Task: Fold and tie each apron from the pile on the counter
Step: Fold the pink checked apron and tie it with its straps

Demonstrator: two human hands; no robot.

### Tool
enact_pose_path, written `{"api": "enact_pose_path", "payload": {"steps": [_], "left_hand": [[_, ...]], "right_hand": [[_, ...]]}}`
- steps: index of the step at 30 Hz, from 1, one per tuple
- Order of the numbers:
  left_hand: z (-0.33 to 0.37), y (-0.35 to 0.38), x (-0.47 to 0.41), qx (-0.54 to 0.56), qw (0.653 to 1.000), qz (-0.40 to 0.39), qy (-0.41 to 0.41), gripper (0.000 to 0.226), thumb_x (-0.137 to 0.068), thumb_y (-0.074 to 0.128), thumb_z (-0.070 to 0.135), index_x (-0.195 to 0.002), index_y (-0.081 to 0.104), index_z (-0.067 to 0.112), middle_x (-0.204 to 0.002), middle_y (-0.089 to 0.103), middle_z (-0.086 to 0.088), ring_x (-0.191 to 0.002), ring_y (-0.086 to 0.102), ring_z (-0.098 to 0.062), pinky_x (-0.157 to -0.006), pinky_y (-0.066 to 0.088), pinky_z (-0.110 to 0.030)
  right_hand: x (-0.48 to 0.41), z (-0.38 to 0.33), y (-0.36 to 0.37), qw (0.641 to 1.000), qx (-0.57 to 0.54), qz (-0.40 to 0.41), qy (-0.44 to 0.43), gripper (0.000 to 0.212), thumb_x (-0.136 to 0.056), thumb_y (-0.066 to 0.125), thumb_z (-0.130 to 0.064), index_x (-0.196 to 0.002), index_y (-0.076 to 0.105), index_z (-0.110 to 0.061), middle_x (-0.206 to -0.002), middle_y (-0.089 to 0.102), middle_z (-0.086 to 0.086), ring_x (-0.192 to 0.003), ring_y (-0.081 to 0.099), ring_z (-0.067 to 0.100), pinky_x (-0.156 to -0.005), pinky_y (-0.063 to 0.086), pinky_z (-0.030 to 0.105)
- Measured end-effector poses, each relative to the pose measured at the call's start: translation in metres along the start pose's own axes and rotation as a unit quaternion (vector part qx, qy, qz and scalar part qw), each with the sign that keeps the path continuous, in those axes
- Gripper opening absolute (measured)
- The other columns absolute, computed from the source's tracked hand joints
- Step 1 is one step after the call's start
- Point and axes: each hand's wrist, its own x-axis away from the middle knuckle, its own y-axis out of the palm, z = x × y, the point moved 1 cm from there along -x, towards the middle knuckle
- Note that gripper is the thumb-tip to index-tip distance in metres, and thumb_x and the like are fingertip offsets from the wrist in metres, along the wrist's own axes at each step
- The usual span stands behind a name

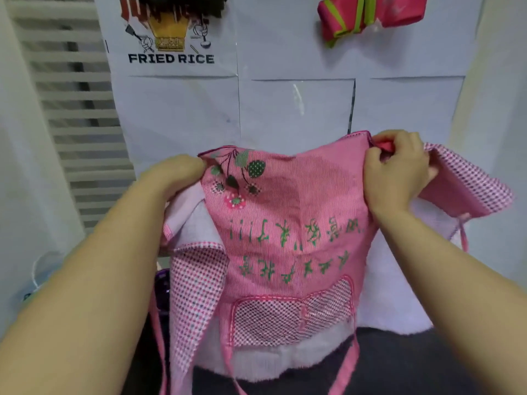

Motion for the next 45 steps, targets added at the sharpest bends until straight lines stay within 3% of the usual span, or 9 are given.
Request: {"api": "enact_pose_path", "payload": {"steps": [7,10,16,23,28,32,38,43,45], "left_hand": [[-0.092,0.114,0.0,-0.145,0.967,-0.209,-0.024,0.048,-0.097,0.041,0.038,-0.133,0.053,0.009,-0.142,0.049,-0.014,-0.126,0.049,-0.026,-0.103,0.038,-0.031],[-0.14,0.178,0.024,-0.152,0.957,-0.245,-0.032,0.033,-0.1,0.04,0.016,-0.123,0.059,0.002,-0.133,0.056,-0.017,-0.12,0.054,-0.029,-0.1,0.04,-0.033],[-0.187,0.235,0.046,-0.258,0.937,-0.236,-0.01,0.015,-0.091,0.045,0.013,-0.085,0.057,0.019,-0.11,0.066,-0.009,-0.105,0.06,-0.03,-0.081,0.048,-0.037],[-0.181,0.274,0.012,-0.446,0.874,-0.163,0.106,0.034,-0.097,0.039,0.012,-0.129,0.047,0.019,-0.127,0.055,-0.004,-0.118,0.052,-0.026,-0.093,0.04,-0.037],[-0.182,0.306,0.0,-0.391,0.911,-0.041,0.124,0.045,-0.081,0.055,-0.004,-0.126,0.055,0.004,-0.126,0.052,-0.024,-0.119,0.048,-0.041,-0.104,0.029,-0.059],[-0.177,0.351,0.039,-0.282,0.936,-0.157,0.141,0.052,-0.073,0.073,0.007,-0.123,0.061,0.011,-0.126,0.055,-0.021,-0.116,0.054,-0.041,-0.098,0.037,-0.064],[-0.196,0.398,0.082,-0.23,0.906,-0.353,-0.04,0.068,-0.093,0.019,0.067,-0.15,-0.007,0.041,-0.16,-0.016,-0.002,-0.146,-0.014,-0.034,-0.109,-0.004,-0.067],[-0.189,0.411,0.078,-0.224,0.899,-0.371,-0.062,0.072,-0.091,0.021,0.07,-0.149,-0.011,0.042,-0.158,-0.024,-0.001,-0.144,-0.017,-0.036,-0.108,-0.007,-0.069],[-0.18,0.417,0.073,-0.226,0.903,-0.357,-0.075,0.072,-0.092,0.026,0.067,-0.15,-0.008,0.041,-0.159,-0.021,-0.004,-0.144,-0.016,-0.038,-0.107,-0.008,-0.069]], "right_hand": [[0.075,0.089,0.034,0.952,0.19,-0.24,0.019,0.025,-0.082,0.055,-0.02,-0.103,0.067,-0.022,-0.108,0.065,0.008,-0.103,0.054,0.033,-0.088,0.032,0.041],[0.128,0.141,0.036,0.899,0.263,-0.347,0.045,0.021,-0.085,0.055,-0.021,-0.102,0.068,-0.02,-0.104,0.067,0.01,-0.103,0.055,0.032,-0.091,0.032,0.041],[0.176,0.211,0.046,0.821,0.348,-0.45,0.049,0.025,-0.089,0.052,-0.022,-0.109,0.068,-0.024,-0.108,0.068,0.008,-0.106,0.055,0.031,-0.093,0.029,0.038],[0.18,0.257,0.086,0.81,0.325,-0.486,0.05,0.027,-0.09,0.049,-0.01,-0.108,0.069,-0.011,-0.101,0.069,0.016,-0.099,0.058,0.036,-0.091,0.039,0.043],[0.187,0.272,0.12,0.809,0.219,-0.541,0.074,0.062,-0.088,0.061,-0.011,-0.144,0.034,-0.004,-0.15,0.032,0.022,-0.139,0.027,0.035,-0.114,0.023,0.044],[0.235,0.265,0.117,0.75,0.224,-0.622,0.024,0.07,-0.091,0.059,-0.03,-0.15,0.024,-0.015,-0.158,0.014,0.016,-0.145,0.016,0.033,-0.116,0.019,0.052],[0.302,0.277,0.088,0.577,0.287,-0.764,-0.013,0.074,-0.091,0.03,-0.067,-0.151,0.0,-0.037,-0.16,-0.016,0.001,-0.147,-0.011,0.027,-0.109,0.001,0.067],[0.292,0.296,0.092,0.583,0.283,-0.76,-0.033,0.073,-0.09,0.027,-0.069,-0.151,0.0,-0.038,-0.16,-0.014,-0.001,-0.147,-0.008,0.025,-0.11,-0.001,0.066],[0.283,0.303,0.09,0.632,0.25,-0.734,-0.015,0.067,-0.093,0.036,-0.061,-0.151,0.02,-0.031,-0.161,0.006,0.005,-0.147,0.009,0.026,-0.113,0.01,0.061]]}}
